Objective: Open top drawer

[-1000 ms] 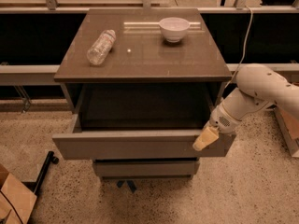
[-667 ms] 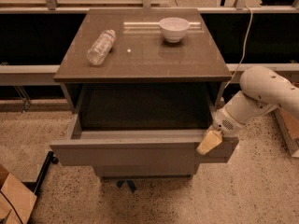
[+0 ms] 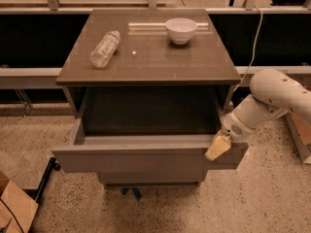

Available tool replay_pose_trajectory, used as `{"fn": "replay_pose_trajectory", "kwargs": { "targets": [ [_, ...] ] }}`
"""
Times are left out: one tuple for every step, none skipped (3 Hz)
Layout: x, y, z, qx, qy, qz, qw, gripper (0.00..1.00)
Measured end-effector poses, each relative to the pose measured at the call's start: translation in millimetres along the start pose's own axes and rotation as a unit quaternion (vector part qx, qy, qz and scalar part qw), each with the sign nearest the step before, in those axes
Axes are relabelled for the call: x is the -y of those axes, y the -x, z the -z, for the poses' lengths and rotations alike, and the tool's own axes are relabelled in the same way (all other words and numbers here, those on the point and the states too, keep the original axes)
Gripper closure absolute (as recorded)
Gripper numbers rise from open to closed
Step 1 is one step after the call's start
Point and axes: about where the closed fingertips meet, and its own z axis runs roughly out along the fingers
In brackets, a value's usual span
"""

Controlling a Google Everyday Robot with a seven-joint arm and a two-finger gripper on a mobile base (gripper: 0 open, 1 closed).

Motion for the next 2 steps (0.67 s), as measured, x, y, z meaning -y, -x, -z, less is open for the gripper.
{"fn": "replay_pose_trajectory", "kwargs": {
  "targets": [
    [-0.2, 0.2, 0.4, 0.0, 0.0, 0.0, 1.0, 0.08],
    [-0.5, 0.1, -1.0, -0.001, 0.001, 0.0, 1.0, 0.0]
  ]
}}
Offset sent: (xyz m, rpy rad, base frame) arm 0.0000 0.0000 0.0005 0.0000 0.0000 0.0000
